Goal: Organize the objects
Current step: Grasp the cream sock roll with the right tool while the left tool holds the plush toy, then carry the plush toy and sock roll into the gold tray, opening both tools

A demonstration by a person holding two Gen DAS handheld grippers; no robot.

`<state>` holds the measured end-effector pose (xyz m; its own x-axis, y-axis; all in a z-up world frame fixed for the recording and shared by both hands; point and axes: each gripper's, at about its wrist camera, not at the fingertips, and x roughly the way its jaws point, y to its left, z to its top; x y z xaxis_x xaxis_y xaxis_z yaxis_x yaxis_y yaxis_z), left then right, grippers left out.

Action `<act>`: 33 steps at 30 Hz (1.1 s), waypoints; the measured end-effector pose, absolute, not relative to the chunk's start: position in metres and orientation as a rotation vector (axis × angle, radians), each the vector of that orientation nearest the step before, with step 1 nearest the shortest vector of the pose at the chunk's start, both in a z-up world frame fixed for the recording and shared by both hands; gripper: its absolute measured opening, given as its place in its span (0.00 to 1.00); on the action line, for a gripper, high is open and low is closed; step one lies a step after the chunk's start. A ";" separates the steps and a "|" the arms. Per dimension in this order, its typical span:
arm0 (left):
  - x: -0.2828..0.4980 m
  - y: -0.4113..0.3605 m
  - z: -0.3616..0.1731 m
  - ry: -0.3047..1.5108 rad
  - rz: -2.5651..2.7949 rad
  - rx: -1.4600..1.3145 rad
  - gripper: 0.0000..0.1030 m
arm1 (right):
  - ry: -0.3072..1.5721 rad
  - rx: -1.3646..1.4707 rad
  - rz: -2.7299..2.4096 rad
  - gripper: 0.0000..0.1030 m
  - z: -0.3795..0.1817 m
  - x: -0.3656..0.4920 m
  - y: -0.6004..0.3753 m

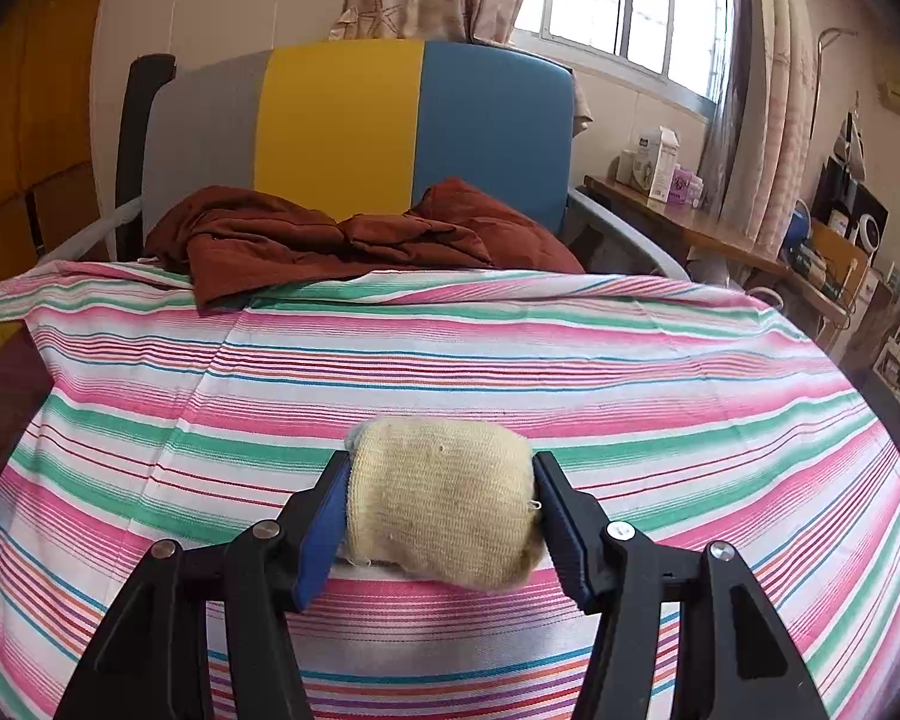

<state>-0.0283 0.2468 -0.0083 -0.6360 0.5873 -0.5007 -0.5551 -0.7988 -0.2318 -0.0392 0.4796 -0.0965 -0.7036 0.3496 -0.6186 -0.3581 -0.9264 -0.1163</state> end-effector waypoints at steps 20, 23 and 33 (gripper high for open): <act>-0.026 0.111 -0.005 -0.273 2.549 -0.798 0.34 | 0.173 -0.969 2.817 0.58 -0.057 -0.009 0.413; -0.028 0.096 -0.011 -0.276 2.570 -0.819 0.34 | 0.161 -0.956 2.928 0.58 -0.038 -0.012 0.381; -0.036 0.070 -0.026 -0.282 2.553 -0.877 0.34 | 0.194 -1.077 3.188 0.59 -0.004 -0.069 0.268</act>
